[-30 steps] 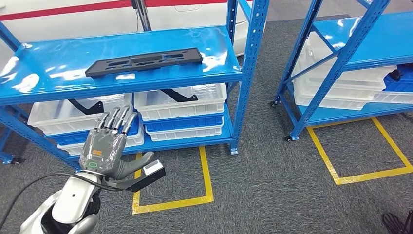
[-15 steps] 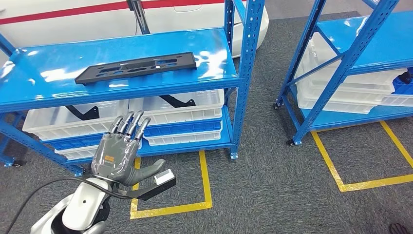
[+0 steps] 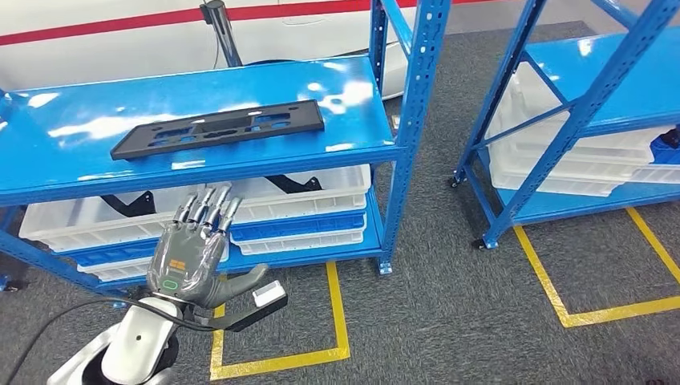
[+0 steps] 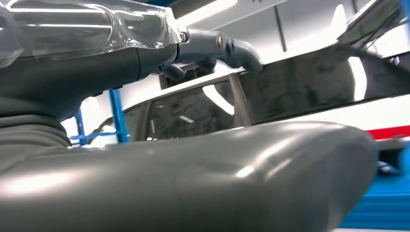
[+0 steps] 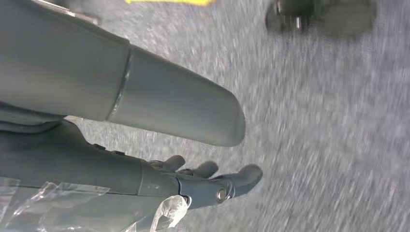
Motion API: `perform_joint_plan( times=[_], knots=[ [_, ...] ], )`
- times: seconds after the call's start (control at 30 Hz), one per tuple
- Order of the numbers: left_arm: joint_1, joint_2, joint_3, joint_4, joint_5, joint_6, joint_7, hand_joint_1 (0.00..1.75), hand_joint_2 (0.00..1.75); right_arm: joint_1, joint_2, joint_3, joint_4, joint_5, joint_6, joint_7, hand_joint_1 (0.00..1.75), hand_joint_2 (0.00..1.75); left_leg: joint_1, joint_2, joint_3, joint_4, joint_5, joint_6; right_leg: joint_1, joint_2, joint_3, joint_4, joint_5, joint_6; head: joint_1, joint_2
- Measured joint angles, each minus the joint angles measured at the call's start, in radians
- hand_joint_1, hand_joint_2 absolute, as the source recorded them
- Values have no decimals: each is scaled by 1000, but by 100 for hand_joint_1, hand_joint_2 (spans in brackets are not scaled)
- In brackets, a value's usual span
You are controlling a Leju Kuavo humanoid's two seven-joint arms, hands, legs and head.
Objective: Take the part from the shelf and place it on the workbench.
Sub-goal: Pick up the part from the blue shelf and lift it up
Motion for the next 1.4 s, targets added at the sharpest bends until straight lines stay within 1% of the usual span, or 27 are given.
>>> perform_joint_plan(
  times=[0.07,0.17,0.2,0.23,0.27,0.33,0.37,0.4,0.43,0.53,0.6,0.67,0.7,0.73,0.77,0.83,0.87,0.93,1.0,1.07,1.1,1.17,1.23,1.27,1.3,1.37,1.4],
  knots=[
    [0,0,-1,0,-3,0,-2,0,0,0,-1,0,0,7,6,3,0,0,8,-3,36,-31,-7,1,4,-4,-22,55,-9,5,1,0],
    [2,0,-4,0,-8,0,-8,0,0,0,-2,1,1,22,12,11,0,0,12,-8,73,-46,-28,-3,5,-5,-147,237,-73,8,4,0],
    [4,0,-7,0,-9,0,-9,0,0,0,-2,1,1,25,13,14,0,0,12,-11,84,-46,-38,-6,5,-5,-180,268,-80,12,5,0],
    [5,0,-10,0,-10,-1,-9,0,0,0,-2,1,1,28,13,16,0,0,12,-17,98,-46,-48,-10,4,-5,-197,263,-63,15,5,0],
    [7,0,-12,0,-11,-1,-9,0,0,2,-3,1,1,30,14,19,0,0,13,-24,114,-46,-59,-13,4,-4,-196,223,-24,18,5,0],
    [8,0,-17,0,-13,-2,-9,0,0,9,-5,1,1,30,14,22,0,0,14,-39,146,-45,-81,-20,3,12,-166,90,78,17,4,0],
    [8,0,-19,0,-13,-3,-9,0,0,12,-6,1,2,30,14,23,0,0,14,-47,154,-45,-90,-25,4,22,-151,36,102,13,4,0],
    [9,0,-21,0,-14,-4,-10,0,0,13,-7,1,2,30,14,24,0,0,15,-53,158,-46,-98,-32,5,31,-142,4,115,8,4,0],
    [11,0,-23,1,-14,-5,-10,0,0,14,-8,1,2,30,13,25,0,0,15,-59,160,-43,-102,-38,7,34,-137,-7,109,-1,4,0],
    [15,0,-24,1,-15,-6,-10,0,0,7,-9,1,2,27,4,29,0,0,17,-50,156,-9,-112,-50,5,16,-110,-20,103,-23,5,0],
    [14,-1,-24,1,-16,-7,-10,0,0,5,-10,1,2,21,-6,30,0,0,21,-24,98,94,-136,-61,0,8,-87,-25,91,-32,3,0],
    [17,-1,-24,1,-17,-8,-10,0,0,6,-10,0,2,18,-12,30,0,0,28,-12,0,237,-181,-74,-6,5,-69,-25,74,-36,1,0],
    [20,-1,-24,1,-17,-9,-10,0,0,5,-11,0,2,18,-13,30,0,0,34,-12,-40,280,-195,-80,-11,6,-59,-26,65,-35,1,0],
    [22,-1,-25,1,-17,-10,-10,0,0,5,-11,0,2,17,-13,30,0,0,40,-11,-64,290,-191,-86,-15,6,-47,-26,55,-32,1,0],
    [23,-1,-25,1,-17,-10,-10,0,0,5,-11,0,2,17,-14,30,0,0,48,-10,-69,260,-162,-93,-20,6,-32,-26,44,-26,0,0],
    [23,-1,-25,1,-17,-10,-10,0,0,6,-11,0,2,17,-15,30,0,0,59,-2,-39,119,-54,-103,-28,6,-2,-27,21,-11,0,0],
    [23,-1,-25,1,-17,-11,-10,0,0,7,-11,0,2,17,-16,30,0,0,59,4,-25,57,-19,-105,-28,7,10,-27,11,-3,-1,0],
    [25,-1,-24,1,-17,-14,-10,0,0,5,-11,0,2,18,-19,29,0,0,54,9,-15,3,6,-97,-26,6,22,-35,-1,16,-2,0],
    [26,0,-24,1,-17,-18,-11,0,0,2,-11,0,2,18,-23,28,0,0,52,3,-6,3,-2,-80,-25,2,33,-42,-1,30,-1,0],
    [24,0,-24,1,-16,-25,-15,0,0,1,-11,0,2,17,-23,25,0,0,52,-2,13,-1,-8,-63,-26,-3,21,2,-4,34,4,0],
    [22,-1,-24,1,-15,-28,-18,0,0,0,-11,0,2,18,-23,24,0,0,50,-3,24,-2,-14,-55,-25,-5,-10,57,-15,33,6,0],
    [21,-1,-25,1,-14,-34,-23,0,0,-1,-11,1,2,17,-23,22,0,0,43,-3,39,-3,-30,-42,-18,-7,-105,195,-62,29,9,0],
    [22,-1,-27,1,-13,-36,-24,0,0,0,-11,1,2,17,-21,22,0,0,34,-6,59,-3,-49,-33,-9,-7,-182,263,-99,23,10,0],
    [22,-1,-28,1,-12,-37,-25,0,0,1,-11,1,2,17,-21,23,0,0,29,-8,73,-3,-60,-31,-4,-7,-197,247,-90,18,10,0],
    [22,-1,-29,1,-12,-37,-25,0,0,3,-11,1,2,17,-20,23,0,0,25,-11,87,-3,-71,-30,0,-7,-197,201,-54,10,10,0],
    [22,-1,-31,2,-10,-39,-25,0,0,6,-13,1,2,17,-20,24,0,0,19,-15,113,-4,-94,-31,12,-6,-176,78,53,-10,8,0],
    [22,-1,-32,2,-9,-41,-25,0,0,6,-15,1,3,17,-19,26,0,0,17,-16,122,-5,-104,-35,18,-6,-167,37,90,-17,7,0]
  ],
)
